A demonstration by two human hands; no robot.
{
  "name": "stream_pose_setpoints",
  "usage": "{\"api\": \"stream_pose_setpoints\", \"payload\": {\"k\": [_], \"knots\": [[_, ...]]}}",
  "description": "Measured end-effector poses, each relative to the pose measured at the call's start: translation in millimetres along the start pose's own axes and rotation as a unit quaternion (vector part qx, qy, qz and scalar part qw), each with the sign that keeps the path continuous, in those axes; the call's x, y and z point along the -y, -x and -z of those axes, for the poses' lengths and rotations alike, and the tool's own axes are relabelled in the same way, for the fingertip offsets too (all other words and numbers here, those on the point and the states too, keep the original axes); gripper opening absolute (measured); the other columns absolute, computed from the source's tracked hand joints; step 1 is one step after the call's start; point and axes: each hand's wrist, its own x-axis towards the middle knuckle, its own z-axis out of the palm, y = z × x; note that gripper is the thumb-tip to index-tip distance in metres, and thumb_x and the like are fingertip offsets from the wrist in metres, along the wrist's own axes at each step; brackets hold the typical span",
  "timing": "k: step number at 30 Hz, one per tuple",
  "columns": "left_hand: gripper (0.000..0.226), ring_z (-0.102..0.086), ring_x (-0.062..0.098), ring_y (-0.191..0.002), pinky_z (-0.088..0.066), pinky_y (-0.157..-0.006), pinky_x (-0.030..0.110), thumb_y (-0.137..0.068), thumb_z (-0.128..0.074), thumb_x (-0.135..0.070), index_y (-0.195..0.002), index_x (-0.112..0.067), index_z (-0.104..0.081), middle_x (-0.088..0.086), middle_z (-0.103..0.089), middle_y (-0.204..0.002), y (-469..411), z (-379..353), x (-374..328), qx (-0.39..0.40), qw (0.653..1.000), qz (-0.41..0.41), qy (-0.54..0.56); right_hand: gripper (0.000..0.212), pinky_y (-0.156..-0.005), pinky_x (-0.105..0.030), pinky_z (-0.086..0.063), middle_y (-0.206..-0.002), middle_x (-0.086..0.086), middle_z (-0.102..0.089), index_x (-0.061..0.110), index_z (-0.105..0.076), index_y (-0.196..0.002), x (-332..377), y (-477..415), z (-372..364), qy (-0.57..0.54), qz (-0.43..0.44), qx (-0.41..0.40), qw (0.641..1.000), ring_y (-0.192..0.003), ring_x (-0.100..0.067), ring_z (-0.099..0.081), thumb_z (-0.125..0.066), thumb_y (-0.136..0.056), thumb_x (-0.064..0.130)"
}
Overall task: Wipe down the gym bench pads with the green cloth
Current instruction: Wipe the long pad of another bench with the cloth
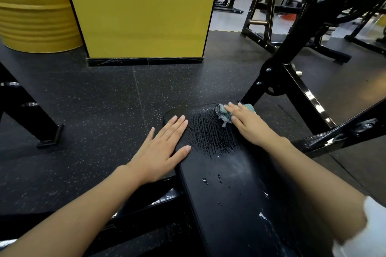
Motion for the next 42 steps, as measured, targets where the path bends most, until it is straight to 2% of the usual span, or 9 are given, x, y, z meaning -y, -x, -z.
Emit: {"api": "stream_pose_setpoints", "payload": {"k": [6, 11, 15, 18, 23, 27, 32, 36, 42], "knots": [[0.073, 0.027, -0.010, -0.142, 0.009, -0.121, 0.039, -0.092, -0.006, -0.064, -0.157, -0.033, 0.007, -0.025, 0.019, -0.160, 1.1, 2.4, -0.9, 0.006, 1.000, 0.005, -0.009, 0.046, -0.119, -0.054, -0.011, -0.162, 0.005, -0.021, 0.025, -0.029, -0.153, 2.9, -18.9, 2.4, 0.017, -0.022, 0.008, 1.000, -0.151, -0.019, -0.011, -0.030, -0.107, 0.023], [0.075, 0.027, -0.011, -0.141, 0.010, -0.120, 0.037, -0.091, -0.002, -0.068, -0.157, -0.034, 0.008, -0.026, 0.020, -0.160, 2.2, 2.5, -0.5, 0.006, 1.000, 0.002, -0.011, 0.045, -0.121, -0.048, -0.011, -0.160, 0.009, -0.024, 0.028, -0.032, -0.151, -2.5, 30.6, 1.3, 0.004, 0.019, -0.004, 1.000, -0.150, -0.014, -0.013, -0.034, -0.106, 0.024], [0.083, 0.026, -0.011, -0.142, 0.008, -0.120, 0.038, -0.085, 0.003, -0.074, -0.157, -0.034, 0.007, -0.027, 0.019, -0.160, 1.0, 0.2, 3.4, -0.005, 1.000, -0.010, -0.001, 0.045, -0.123, -0.039, -0.007, -0.156, 0.021, -0.021, 0.036, -0.032, -0.149, -1.9, 83.6, 3.8, -0.018, 0.046, 0.004, 0.999, -0.148, -0.001, -0.009, -0.036, -0.105, 0.028], [0.082, 0.026, -0.010, -0.142, 0.007, -0.121, 0.039, -0.085, 0.002, -0.074, -0.157, -0.034, 0.006, -0.027, 0.019, -0.160, 0.9, -1.5, 4.5, -0.009, 1.000, -0.013, 0.003, 0.045, -0.122, -0.033, -0.003, -0.156, 0.024, -0.019, 0.041, -0.029, -0.148, -2.6, 99.1, 2.0, -0.015, 0.058, 0.012, 0.998, -0.148, 0.002, -0.005, -0.035, -0.105, 0.030], [0.084, 0.025, -0.010, -0.143, 0.007, -0.121, 0.040, -0.085, 0.004, -0.076, -0.157, -0.034, 0.005, -0.028, 0.018, -0.160, 0.3, -3.2, 5.5, -0.014, 1.000, -0.017, 0.013, 0.045, -0.122, -0.046, -0.008, -0.159, 0.014, -0.023, 0.032, -0.031, -0.150, -6.2, 47.3, -0.1, -0.009, 0.039, 0.002, 0.999, -0.150, -0.009, -0.009, -0.034, -0.106, 0.023], [0.084, 0.024, -0.009, -0.143, 0.007, -0.120, 0.040, -0.085, 0.004, -0.078, -0.158, -0.034, 0.005, -0.027, 0.018, -0.160, -0.4, -3.0, 6.5, -0.014, 1.000, -0.019, 0.015, 0.045, -0.120, -0.049, -0.013, -0.159, 0.008, -0.026, 0.025, -0.034, -0.151, -5.5, -1.2, 2.4, -0.005, 0.012, -0.002, 1.000, -0.150, -0.017, -0.013, -0.033, -0.106, 0.020], [0.081, 0.025, -0.010, -0.142, 0.009, -0.120, 0.038, -0.087, 0.000, -0.073, -0.157, -0.034, 0.005, -0.028, 0.019, -0.159, 0.0, -2.2, 5.4, -0.009, 1.000, -0.013, 0.011, 0.044, -0.118, -0.056, -0.013, -0.161, 0.005, -0.023, 0.024, -0.033, -0.151, -5.8, -31.1, 2.4, -0.013, -0.014, 0.001, 1.000, -0.151, -0.020, -0.011, -0.031, -0.107, 0.020], [0.082, 0.024, -0.010, -0.143, 0.007, -0.120, 0.040, -0.087, 0.001, -0.075, -0.157, -0.035, 0.004, -0.028, 0.017, -0.160, -0.2, -3.4, 6.0, -0.014, 1.000, -0.014, 0.017, 0.045, -0.119, -0.054, -0.015, -0.161, 0.001, -0.024, 0.022, -0.033, -0.151, -3.2, -29.2, -5.0, 0.006, -0.010, -0.008, 1.000, -0.150, -0.024, -0.014, -0.033, -0.106, 0.021], [0.082, 0.024, -0.009, -0.143, 0.004, -0.122, 0.044, -0.086, 0.001, -0.076, -0.158, -0.035, 0.005, -0.027, 0.016, -0.161, 0.1, -4.0, 6.4, -0.014, 1.000, -0.009, 0.018, 0.046, -0.121, -0.046, -0.017, -0.159, 0.002, -0.028, 0.023, -0.036, -0.150, 19.8, 24.6, -16.4, 0.006, 0.069, 0.002, 0.998, -0.149, -0.022, -0.019, -0.034, -0.104, 0.029]]}}
